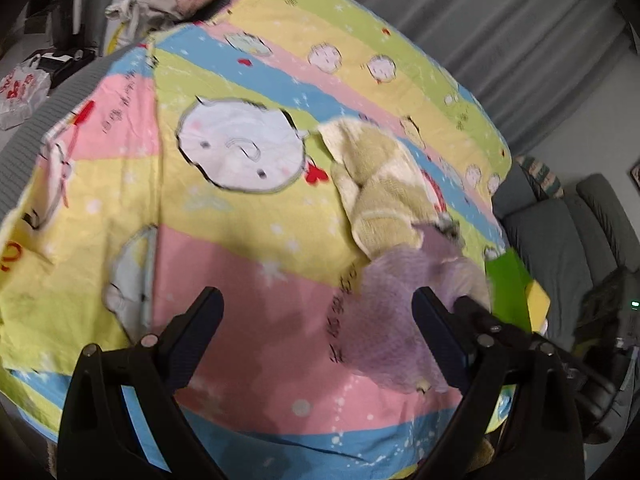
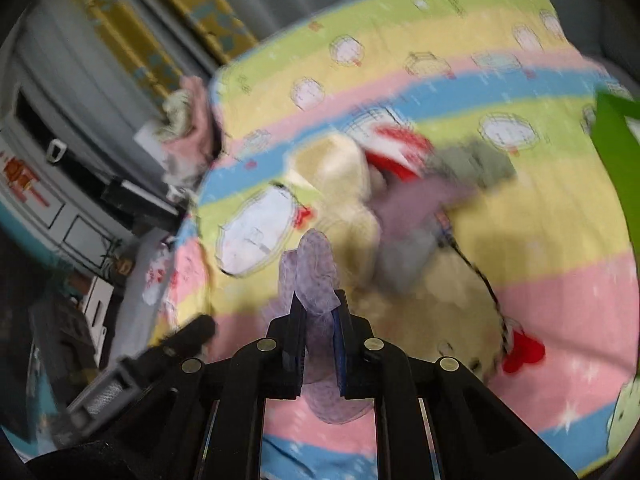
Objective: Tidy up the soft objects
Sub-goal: 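Lift the purple mesh puff with the right gripper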
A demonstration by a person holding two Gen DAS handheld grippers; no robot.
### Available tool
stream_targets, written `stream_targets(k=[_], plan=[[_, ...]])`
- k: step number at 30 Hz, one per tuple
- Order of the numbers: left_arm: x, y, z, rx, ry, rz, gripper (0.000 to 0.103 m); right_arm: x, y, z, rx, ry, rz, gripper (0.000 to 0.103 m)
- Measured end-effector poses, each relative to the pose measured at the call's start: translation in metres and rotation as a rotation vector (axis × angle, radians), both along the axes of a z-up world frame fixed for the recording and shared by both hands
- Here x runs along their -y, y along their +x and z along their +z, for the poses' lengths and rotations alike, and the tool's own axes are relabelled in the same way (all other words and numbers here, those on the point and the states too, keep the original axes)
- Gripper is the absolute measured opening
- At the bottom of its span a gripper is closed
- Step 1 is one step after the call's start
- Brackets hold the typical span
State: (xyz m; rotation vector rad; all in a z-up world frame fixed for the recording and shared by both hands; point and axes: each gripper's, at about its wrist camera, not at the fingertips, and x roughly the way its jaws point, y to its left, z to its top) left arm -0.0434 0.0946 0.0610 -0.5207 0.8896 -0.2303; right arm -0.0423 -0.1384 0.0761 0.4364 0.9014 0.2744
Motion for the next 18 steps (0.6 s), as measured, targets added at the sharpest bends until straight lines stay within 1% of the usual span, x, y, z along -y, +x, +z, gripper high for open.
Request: stream_targets(k=[3,4,5,6,7,8,10,12,13,14,15,17,18], plan=[[0.014,-0.001,-0.009,-0.027,0.006,-0.045,0.094,0.015,0.000,-0.021,-0.059,0.002,-0.048,0.013],[0.018,-0.001,-0.011,-0.033,0.009,-0.057,0.094,0.019,0.001,-0.025,-0.076,-0.013,-0.056,0.017],[0.023,-0.001,-0.013,-0.040,0.015,-0.071,0.093,0.023,0.002,-0.029,-0.095,-0.030,-0.063,0.027],[0.030,-0.001,-0.016,-0.045,0.026,-0.090,0.093,0.027,0.003,-0.031,-0.109,-0.037,-0.070,0.035],[0.035,-0.001,-0.017,-0.045,0.034,-0.102,0.092,0.030,0.003,-0.031,-0.112,-0.031,-0.068,0.053],[0.040,0.000,-0.019,-0.047,0.043,-0.113,0.091,0.034,0.003,-0.030,-0.103,-0.017,-0.061,0.068],[0.048,0.000,-0.023,-0.053,0.050,-0.133,0.089,0.041,0.001,-0.024,-0.062,0.007,-0.062,0.077],[0.056,0.001,-0.026,-0.057,0.044,-0.158,0.087,0.046,0.002,-0.019,-0.038,-0.002,-0.067,0.078],[0.060,0.001,-0.026,-0.057,0.043,-0.166,0.083,0.047,0.003,-0.018,-0.031,-0.004,-0.063,0.078],[0.063,0.002,-0.027,-0.054,0.044,-0.173,0.078,0.048,0.005,-0.018,-0.029,0.000,-0.056,0.078],[0.066,0.003,-0.028,-0.056,0.045,-0.177,0.076,0.048,0.006,-0.019,-0.034,0.005,-0.048,0.078],[0.072,0.005,-0.031,-0.061,0.046,-0.190,0.065,0.046,0.012,-0.023,-0.047,0.033,-0.026,0.078],[0.075,0.004,-0.032,-0.062,0.048,-0.195,0.061,0.043,0.014,-0.025,-0.054,0.042,-0.014,0.078]])
